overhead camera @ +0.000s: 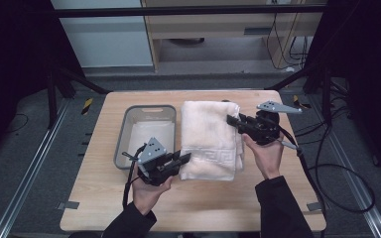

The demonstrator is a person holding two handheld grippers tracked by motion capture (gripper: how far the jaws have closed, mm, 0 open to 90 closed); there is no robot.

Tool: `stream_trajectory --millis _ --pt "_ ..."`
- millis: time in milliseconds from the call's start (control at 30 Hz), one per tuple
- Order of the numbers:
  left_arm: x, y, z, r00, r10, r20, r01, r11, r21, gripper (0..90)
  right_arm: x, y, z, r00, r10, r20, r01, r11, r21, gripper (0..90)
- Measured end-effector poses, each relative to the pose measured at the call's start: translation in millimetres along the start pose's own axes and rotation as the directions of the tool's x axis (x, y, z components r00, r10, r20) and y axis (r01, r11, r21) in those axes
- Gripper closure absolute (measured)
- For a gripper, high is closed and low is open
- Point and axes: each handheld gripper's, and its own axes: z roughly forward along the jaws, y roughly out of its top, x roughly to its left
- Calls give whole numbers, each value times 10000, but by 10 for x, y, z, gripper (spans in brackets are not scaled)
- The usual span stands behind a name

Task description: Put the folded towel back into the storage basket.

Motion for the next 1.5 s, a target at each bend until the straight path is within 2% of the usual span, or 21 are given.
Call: stream_trajectory --millis 300,800,1200,1500 --pt "75 98 -89 9999 -1 -159 -3 9996 -285 764 103 182 58 9995 -312 -2 312 9993 -225 684" --pt "247 174 -277 9988 -158 -454 124 9972 -743 764 256 349 214 9988 -471 -165 463 9980 -436 684" --pt "393 148 -457 9966 -317 -758 242 9949 -981 764 434 439 404 9968 -742 -309 726 9961 -500 683" --pt "513 121 -597 9927 -496 -1102 363 9922 -1189 764 591 499 560 9953 -874 -416 848 9945 -613 683"
